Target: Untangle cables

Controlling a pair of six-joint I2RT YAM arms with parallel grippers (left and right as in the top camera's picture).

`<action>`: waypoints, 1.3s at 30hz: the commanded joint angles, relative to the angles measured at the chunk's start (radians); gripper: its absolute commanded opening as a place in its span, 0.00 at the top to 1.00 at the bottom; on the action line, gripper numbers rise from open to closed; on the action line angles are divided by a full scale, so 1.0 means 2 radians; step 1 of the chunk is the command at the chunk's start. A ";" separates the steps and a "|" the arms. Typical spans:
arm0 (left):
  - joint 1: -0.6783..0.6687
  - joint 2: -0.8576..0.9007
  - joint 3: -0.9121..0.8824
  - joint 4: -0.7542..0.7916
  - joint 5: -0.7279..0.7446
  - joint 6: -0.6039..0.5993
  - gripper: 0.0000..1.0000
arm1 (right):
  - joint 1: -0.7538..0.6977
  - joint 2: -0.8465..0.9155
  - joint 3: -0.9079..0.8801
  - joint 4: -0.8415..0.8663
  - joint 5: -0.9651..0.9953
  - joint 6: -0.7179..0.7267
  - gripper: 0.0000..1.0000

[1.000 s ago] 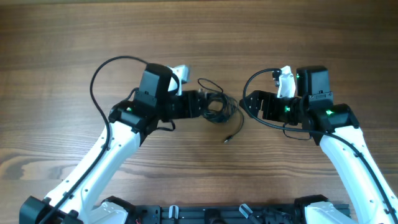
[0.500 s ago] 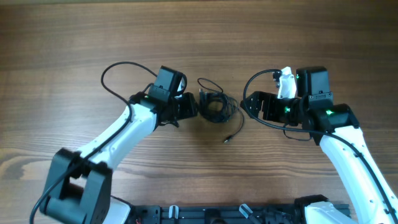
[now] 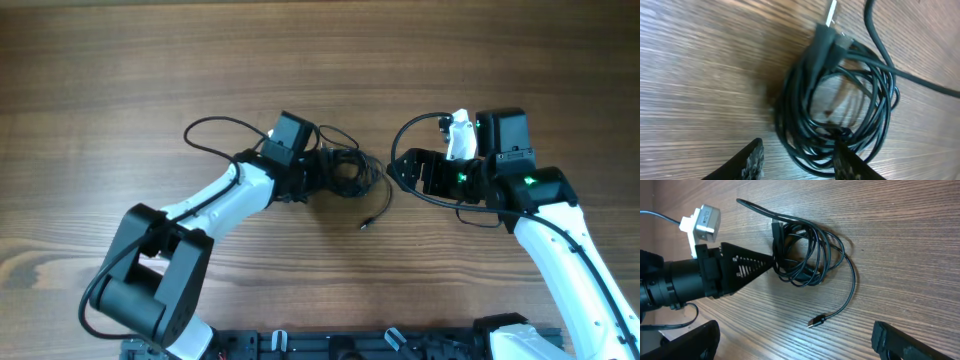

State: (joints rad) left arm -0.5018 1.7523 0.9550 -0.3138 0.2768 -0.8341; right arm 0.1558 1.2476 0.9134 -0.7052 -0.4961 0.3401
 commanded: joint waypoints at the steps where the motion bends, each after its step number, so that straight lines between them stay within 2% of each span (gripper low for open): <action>1: -0.019 0.014 0.003 0.002 -0.018 -0.025 0.57 | 0.002 0.008 0.004 -0.002 0.004 0.002 0.01; 9: -0.034 0.028 0.003 -0.003 -0.045 -0.036 0.62 | 0.002 0.008 0.004 -0.003 0.005 0.002 0.01; 13: -0.030 0.026 0.003 -0.002 -0.048 -0.036 0.93 | 0.002 0.008 0.004 -0.003 0.005 0.002 0.01; 14: -0.028 0.025 0.003 -0.002 -0.047 -0.036 0.96 | 0.002 0.008 0.004 -0.003 0.005 0.002 0.01; 23: -0.004 -0.062 0.006 -0.002 -0.043 0.000 0.96 | 0.002 0.008 0.004 -0.003 0.005 0.002 0.00; 30: -0.001 -0.166 0.006 0.004 0.010 0.036 0.96 | 0.002 0.008 0.004 -0.002 0.000 0.002 0.00; 36: -0.001 -0.216 0.006 0.050 0.055 0.036 0.96 | 0.002 0.008 0.004 0.001 -0.001 0.001 0.00; 39: -0.001 -0.227 0.006 0.060 0.051 0.043 0.96 | 0.002 0.008 0.004 0.001 -0.001 0.000 0.00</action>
State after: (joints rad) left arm -0.5076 1.3361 0.9562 -0.2085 0.3370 -0.7891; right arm 0.1558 1.2476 0.9134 -0.7090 -0.4965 0.3397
